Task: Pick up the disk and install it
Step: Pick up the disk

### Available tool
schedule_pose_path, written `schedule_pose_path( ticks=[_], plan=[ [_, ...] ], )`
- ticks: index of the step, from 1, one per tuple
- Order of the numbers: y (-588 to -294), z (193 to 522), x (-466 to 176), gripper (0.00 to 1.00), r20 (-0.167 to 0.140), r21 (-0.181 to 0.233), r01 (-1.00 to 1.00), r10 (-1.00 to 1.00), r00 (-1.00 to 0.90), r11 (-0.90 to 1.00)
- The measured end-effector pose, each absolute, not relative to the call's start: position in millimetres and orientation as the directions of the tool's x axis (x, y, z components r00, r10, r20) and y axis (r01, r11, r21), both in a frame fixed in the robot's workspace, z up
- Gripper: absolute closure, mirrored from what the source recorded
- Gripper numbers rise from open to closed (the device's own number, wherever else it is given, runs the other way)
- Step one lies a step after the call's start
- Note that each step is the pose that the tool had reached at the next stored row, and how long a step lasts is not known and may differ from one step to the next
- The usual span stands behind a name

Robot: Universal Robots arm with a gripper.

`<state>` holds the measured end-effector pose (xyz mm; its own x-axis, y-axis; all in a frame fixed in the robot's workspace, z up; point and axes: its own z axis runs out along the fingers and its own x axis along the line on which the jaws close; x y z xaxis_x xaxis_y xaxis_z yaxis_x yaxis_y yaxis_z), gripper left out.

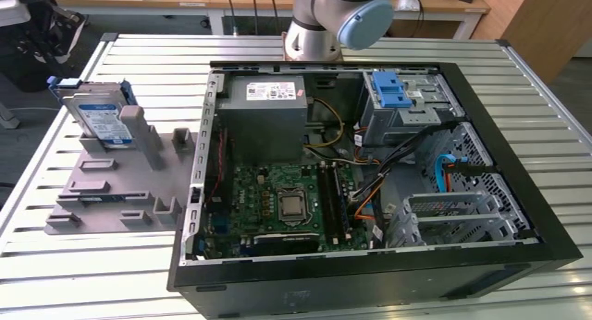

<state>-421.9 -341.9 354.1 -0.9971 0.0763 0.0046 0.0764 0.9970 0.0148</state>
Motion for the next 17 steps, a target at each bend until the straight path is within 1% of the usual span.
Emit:
schedule_pose_path(
  ticks=[9,17],
  plan=[
    [-341.9,354.1,-422.2,0.89,0.005,0.015,0.067,0.067,-0.998,0.998],
    [-341.9,353.6,-422.2,0.89,0.005,0.015,-0.067,-0.067,-0.998,0.998]
  ],
)
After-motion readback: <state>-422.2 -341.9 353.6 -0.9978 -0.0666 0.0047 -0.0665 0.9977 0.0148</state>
